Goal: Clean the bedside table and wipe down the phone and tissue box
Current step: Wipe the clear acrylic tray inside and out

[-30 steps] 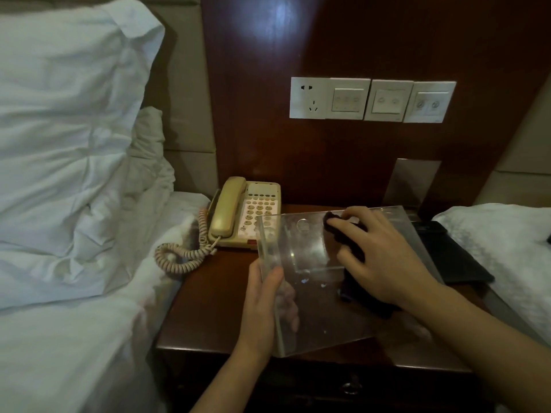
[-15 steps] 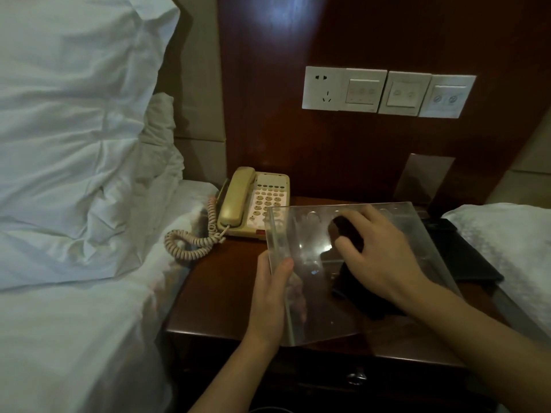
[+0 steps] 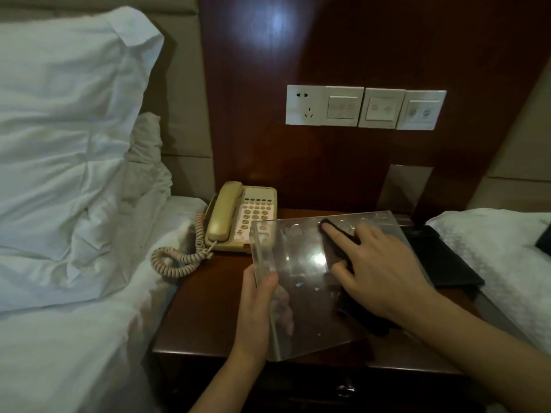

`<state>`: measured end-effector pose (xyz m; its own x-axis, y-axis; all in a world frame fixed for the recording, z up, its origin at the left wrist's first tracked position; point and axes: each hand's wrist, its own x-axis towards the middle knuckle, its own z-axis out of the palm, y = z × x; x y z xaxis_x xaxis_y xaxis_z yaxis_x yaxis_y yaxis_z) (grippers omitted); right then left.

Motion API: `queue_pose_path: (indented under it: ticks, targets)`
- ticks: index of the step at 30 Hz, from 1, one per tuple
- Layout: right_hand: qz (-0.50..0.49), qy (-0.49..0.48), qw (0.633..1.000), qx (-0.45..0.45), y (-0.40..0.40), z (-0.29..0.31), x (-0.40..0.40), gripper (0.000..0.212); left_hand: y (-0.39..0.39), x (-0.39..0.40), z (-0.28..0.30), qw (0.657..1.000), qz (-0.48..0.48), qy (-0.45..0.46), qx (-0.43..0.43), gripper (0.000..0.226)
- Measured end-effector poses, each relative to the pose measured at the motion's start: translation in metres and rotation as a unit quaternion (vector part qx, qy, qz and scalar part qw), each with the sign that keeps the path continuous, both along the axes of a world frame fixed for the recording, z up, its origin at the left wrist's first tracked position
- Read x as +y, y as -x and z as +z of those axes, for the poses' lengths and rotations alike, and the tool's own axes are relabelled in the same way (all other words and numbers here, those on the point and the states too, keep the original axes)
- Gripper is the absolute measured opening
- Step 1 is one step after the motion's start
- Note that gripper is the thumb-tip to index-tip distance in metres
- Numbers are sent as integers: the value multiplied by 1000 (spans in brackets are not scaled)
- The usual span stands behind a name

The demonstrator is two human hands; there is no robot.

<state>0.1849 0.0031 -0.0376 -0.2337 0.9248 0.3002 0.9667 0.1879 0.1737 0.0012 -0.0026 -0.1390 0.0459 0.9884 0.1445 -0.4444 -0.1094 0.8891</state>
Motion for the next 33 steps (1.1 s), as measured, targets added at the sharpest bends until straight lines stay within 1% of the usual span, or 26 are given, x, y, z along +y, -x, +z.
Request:
queue_pose_path:
  ticks: [2, 4, 7, 9, 10, 12, 13, 15, 16, 18, 19, 20, 21, 23, 25, 27, 29, 31, 33]
  targets:
    - [-6, -3, 1000, 3, 3, 1, 0, 66, 0, 1, 0, 1000, 2, 3, -1, 48]
    - [-7, -4, 1000, 5, 4, 0, -1, 65, 0, 0, 0, 1000, 4, 10, 1, 41]
    - [3, -6, 1000, 9, 9, -3, -4, 65, 0, -1, 1, 1000, 4, 5, -2, 39]
    - [25, -9, 997, 73, 7, -6, -2, 66, 0, -2, 1, 1000, 1, -3, -2, 37]
    - [35, -2, 991, 131, 4, -8, -1, 65, 0, -2, 2, 1000, -2, -6, -2, 36]
    - [65, 21, 966, 251, -4, -17, -3, 61, 1, -2, 2, 1000, -2, -5, -4, 35]
    - [77, 20, 959, 271, -9, -23, -6, 59, 1, -2, 3, 1000, -1, -4, -6, 33]
    - [61, -11, 966, 251, -20, -35, -13, 57, 2, -1, 3, 1000, 0, -4, -13, 27]
    - [28, -41, 971, 233, -29, -38, -14, 57, 2, 0, 3, 1000, 2, -4, -16, 26]
    - [-72, -74, 975, 198, -51, -37, -8, 56, 1, 1, 1, 1000, 9, 0, -16, 27]
    - [-111, -76, 971, 198, -62, -35, -3, 56, 1, 1, 0, 1000, 11, 3, -16, 28]
    - [-129, -74, 965, 214, -71, -31, 1, 55, 0, 1, 0, 1000, 12, 4, -17, 28]
    - [-126, -66, 959, 244, -75, -28, 5, 53, -1, 1, -1, 1000, 11, 4, -16, 28]
    - [-87, -33, 954, 284, -73, -25, 9, 50, -1, 1, 0, 1000, 8, 10, -15, 27]
    - [-41, 2, 958, 283, -64, -24, 12, 51, -2, 1, 2, 1000, 7, 22, -18, 29]
    - [-23, 17, 961, 275, -58, -21, 15, 51, -3, 1, 2, 1000, 8, 25, -16, 30]
    - [-19, 10, 961, 274, -57, -20, 15, 51, -3, 1, 2, 1000, 14, 22, -13, 28]
    - [-22, -20, 959, 283, -57, -22, 10, 49, -3, 2, 1, 1000, 18, 15, -11, 26]
    - [-39, -52, 962, 264, -54, -25, 8, 48, -3, 2, 0, 1000, 18, 15, -16, 21]
